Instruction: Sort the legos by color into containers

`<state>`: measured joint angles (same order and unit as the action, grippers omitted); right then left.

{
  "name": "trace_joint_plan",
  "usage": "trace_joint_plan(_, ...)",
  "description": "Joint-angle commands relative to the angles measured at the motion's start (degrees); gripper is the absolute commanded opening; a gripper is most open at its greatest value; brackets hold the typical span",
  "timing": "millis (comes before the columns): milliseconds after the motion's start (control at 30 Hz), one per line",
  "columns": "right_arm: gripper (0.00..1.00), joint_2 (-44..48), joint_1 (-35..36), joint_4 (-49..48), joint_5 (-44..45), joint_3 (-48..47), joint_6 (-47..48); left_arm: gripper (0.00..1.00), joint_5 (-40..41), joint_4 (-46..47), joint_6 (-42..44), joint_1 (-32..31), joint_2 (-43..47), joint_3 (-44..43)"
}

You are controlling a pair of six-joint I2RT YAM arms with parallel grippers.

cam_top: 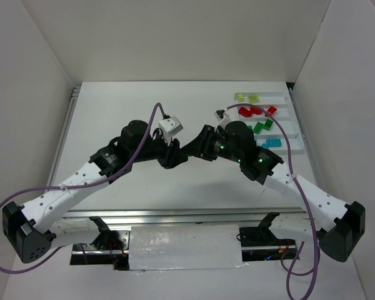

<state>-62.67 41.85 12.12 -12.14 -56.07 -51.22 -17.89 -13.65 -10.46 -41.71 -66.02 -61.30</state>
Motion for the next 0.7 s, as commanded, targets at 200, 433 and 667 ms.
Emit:
trace_joint_plan(200, 0.00, 0.71, 0.61, -2.89, -0.61, 0.26, 2.09, 1.00, 6.80, 1.70, -2.01, -0.30, 0.97, -2.86)
trace_joint_plan(433, 0.00, -1.13, -10.62, -2.45, 0.46, 2.81, 3.67, 0.99, 24.28, -9.01, -8.34, -0.21, 0.72, -7.60)
trace_joint_plan(667, 0.00, -12.19, -32.31, 3.08, 13.35, -2.53, 7.45, 1.00, 43.63, -25.18, -18.28, -0.12, 2.99, -10.34)
